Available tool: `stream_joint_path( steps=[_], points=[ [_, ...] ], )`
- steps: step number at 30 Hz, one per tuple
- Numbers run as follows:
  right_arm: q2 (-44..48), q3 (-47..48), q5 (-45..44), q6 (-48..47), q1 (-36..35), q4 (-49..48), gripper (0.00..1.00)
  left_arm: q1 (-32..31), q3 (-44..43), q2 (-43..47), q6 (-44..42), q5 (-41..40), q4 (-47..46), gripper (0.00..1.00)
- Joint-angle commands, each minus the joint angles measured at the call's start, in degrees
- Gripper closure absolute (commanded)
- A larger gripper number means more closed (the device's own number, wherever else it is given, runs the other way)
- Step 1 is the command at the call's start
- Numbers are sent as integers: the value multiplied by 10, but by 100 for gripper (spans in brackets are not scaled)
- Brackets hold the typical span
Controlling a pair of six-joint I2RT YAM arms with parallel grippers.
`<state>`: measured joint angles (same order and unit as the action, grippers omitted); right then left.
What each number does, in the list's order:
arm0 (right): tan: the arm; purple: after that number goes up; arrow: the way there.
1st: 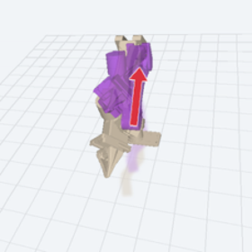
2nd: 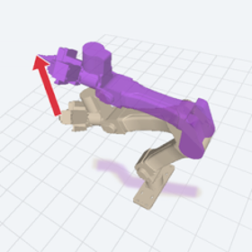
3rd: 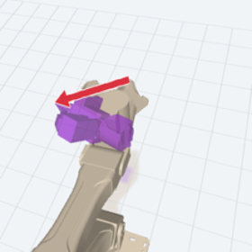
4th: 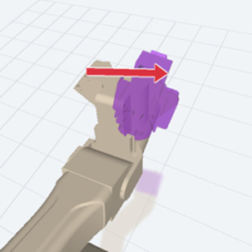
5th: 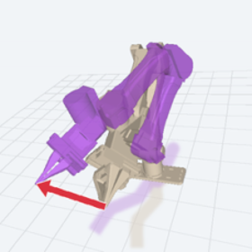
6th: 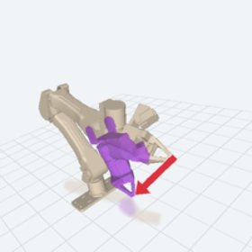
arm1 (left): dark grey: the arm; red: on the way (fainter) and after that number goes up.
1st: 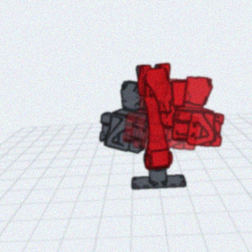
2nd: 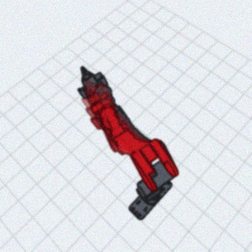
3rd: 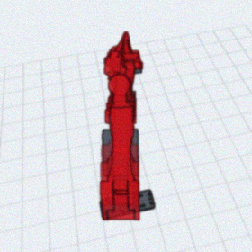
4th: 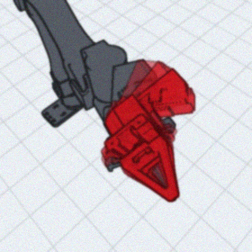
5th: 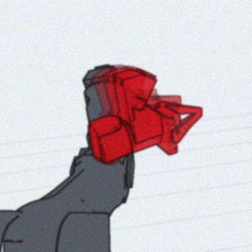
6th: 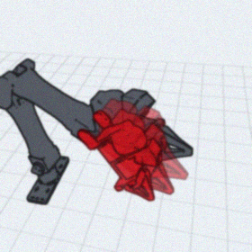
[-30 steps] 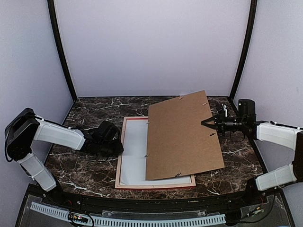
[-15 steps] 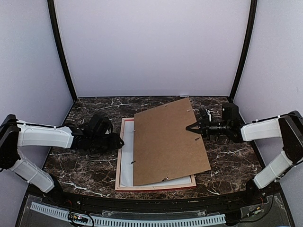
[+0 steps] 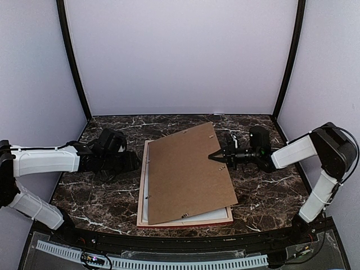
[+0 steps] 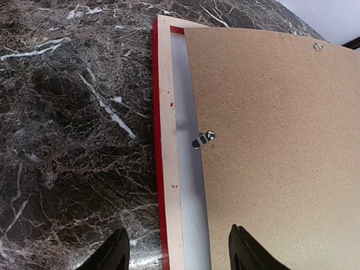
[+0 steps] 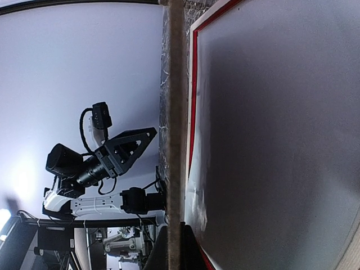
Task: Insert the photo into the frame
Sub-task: Place the backboard next to the photo.
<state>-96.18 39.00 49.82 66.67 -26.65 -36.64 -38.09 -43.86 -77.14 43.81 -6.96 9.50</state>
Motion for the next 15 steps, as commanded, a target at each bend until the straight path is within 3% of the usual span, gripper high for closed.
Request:
stream_joint_path(
  steps=[1,15],
  points=[
    [-12,23,1,24,-8,-94,100,2,-12,5,-17,-5,16,37],
    [-53,22,-4,47,-13,-146,100,2,-5,-13,-16,5,4,37]
  ],
)
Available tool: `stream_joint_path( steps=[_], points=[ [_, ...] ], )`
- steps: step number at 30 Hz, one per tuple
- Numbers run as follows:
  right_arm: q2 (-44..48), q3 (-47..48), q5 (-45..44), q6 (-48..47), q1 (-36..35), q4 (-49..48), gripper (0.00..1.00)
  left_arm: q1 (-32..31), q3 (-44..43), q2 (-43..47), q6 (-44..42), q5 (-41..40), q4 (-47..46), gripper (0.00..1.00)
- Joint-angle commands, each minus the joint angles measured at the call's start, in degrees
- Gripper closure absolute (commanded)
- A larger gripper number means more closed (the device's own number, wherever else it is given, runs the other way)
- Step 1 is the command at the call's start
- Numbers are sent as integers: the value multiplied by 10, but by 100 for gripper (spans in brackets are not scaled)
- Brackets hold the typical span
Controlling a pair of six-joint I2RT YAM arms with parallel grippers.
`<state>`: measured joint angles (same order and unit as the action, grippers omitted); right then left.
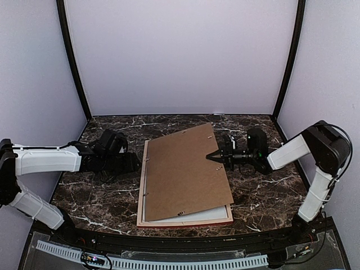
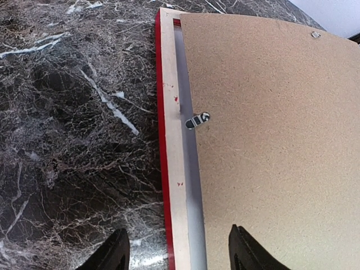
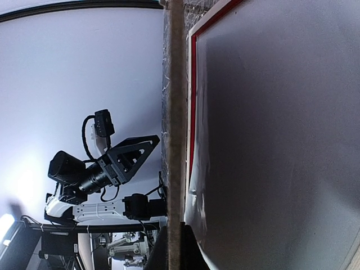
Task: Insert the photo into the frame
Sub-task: Place the backboard next to the photo.
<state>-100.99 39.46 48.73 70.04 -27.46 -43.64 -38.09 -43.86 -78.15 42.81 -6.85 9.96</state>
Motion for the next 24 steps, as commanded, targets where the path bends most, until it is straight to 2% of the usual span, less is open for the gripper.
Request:
stream_joint_path(
  steps=[1,24],
  points=[
    [-7,18,6,14,-5,-77,100,2,-4,-5,-6,5,-2,37],
    [-44,8,2,-13,-7,-70,100,2,14,-37,-1,27,-32,37]
  ],
)
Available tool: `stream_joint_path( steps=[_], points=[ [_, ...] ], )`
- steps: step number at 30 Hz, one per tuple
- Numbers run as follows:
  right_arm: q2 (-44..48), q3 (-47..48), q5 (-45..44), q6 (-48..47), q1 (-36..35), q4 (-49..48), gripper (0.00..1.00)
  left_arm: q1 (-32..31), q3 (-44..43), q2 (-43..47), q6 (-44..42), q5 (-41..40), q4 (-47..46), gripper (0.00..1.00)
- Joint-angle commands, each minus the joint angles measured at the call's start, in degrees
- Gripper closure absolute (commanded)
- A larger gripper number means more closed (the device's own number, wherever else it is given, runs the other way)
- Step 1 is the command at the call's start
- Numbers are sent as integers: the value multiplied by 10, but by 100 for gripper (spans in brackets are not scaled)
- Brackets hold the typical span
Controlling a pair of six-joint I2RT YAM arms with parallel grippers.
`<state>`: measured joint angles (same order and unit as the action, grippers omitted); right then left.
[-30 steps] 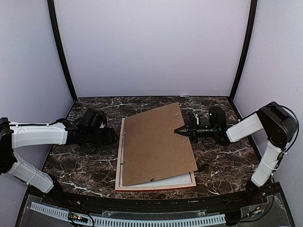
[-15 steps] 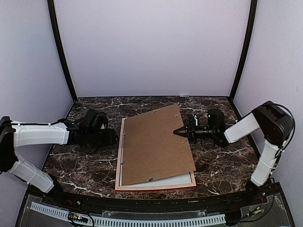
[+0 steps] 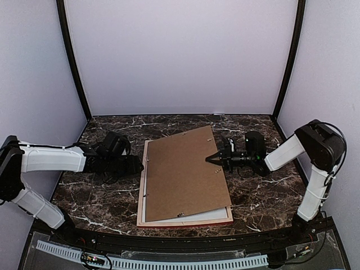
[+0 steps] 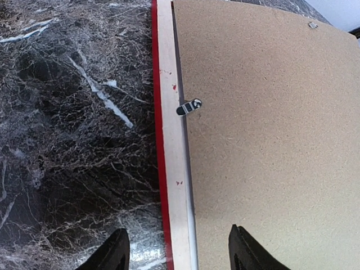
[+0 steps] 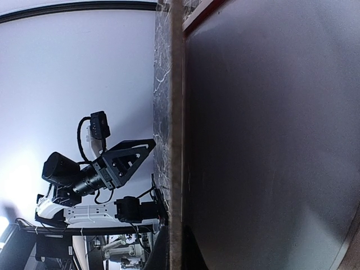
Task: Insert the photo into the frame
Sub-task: Place the backboard next to the photo.
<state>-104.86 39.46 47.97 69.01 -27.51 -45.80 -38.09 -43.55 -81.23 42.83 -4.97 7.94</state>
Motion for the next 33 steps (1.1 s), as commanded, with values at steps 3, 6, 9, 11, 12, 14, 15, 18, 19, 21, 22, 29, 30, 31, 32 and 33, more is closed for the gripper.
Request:
stream_joint_path(
  steps=[3,6,9,11,12,14,15,18,19,21,22,29,30,31,32,33],
  points=[
    [-10,6,10,-2,-6,-52,100,2,15,-16,0,10,-18,37],
    [-16,1,9,0,-6,-59,100,2,18,-24,2,16,-25,37],
    [-24,-3,7,2,-6,-66,100,1,23,-33,5,26,-35,37],
    [-27,-5,6,3,-6,-69,100,1,27,-38,8,30,-41,37],
    [-28,-6,6,3,-6,-71,100,1,28,-38,9,31,-44,37],
    [-28,-8,4,3,-6,-71,99,1,30,-41,11,32,-46,37],
    [-27,-9,4,3,-6,-71,98,0,32,-42,10,32,-47,37],
    [-23,-11,2,4,-6,-71,99,0,34,-40,11,31,-48,37],
    [-23,-11,3,5,-7,-73,100,1,35,-38,11,31,-48,37],
    [-21,-14,7,15,-6,-89,100,1,33,-37,9,30,-47,37],
    [-21,-16,10,22,-6,-99,100,1,32,-35,8,29,-44,37],
    [13,-11,26,62,-6,-131,100,1,31,-12,3,9,-30,37],
    [19,-10,27,64,-6,-131,100,1,30,-7,3,4,-29,37],
    [25,-8,27,67,-6,-131,100,1,29,-5,2,2,-26,37],
    [30,-7,27,68,-6,-129,100,1,28,-1,2,-2,-25,36],
    [34,-6,27,66,-6,-123,100,2,28,1,3,-4,-22,36]
  ],
)
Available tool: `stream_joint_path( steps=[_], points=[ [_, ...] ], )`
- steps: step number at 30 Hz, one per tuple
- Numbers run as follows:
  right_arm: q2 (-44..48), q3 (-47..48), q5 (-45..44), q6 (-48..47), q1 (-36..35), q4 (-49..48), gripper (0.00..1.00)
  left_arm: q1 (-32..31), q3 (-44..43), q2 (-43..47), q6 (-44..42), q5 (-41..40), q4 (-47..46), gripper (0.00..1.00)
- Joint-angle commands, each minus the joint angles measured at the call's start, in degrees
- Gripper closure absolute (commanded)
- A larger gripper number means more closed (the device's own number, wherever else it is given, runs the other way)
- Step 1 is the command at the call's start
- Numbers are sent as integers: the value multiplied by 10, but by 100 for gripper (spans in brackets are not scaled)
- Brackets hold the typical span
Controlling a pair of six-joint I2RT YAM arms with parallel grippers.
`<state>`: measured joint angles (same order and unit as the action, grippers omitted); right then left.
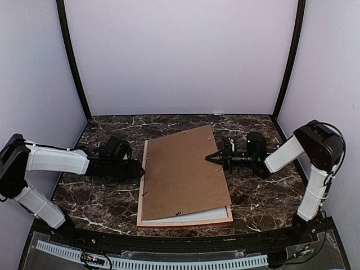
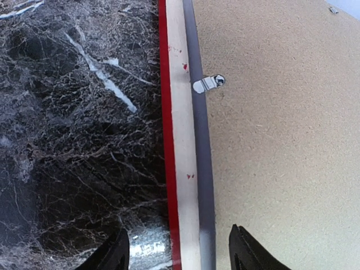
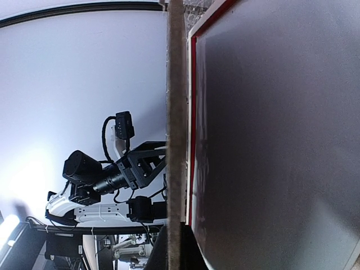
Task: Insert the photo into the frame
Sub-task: Place the backboard next to the photo.
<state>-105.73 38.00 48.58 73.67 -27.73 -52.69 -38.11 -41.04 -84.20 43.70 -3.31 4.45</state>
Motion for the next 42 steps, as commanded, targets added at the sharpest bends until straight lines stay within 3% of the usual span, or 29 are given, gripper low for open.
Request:
stream_joint_path(
  steps=[1,16,25,42],
  points=[
    [48,9,20,17,-4,-48,100,1,2,37,-6,-25,14,36],
    [8,8,8,25,-13,-81,100,2,11,101,3,-86,48,36],
    [-25,4,2,31,-14,-106,100,3,10,91,-2,-80,45,35],
    [-6,-16,-15,13,-15,-88,100,3,12,75,0,-65,33,36]
  ],
)
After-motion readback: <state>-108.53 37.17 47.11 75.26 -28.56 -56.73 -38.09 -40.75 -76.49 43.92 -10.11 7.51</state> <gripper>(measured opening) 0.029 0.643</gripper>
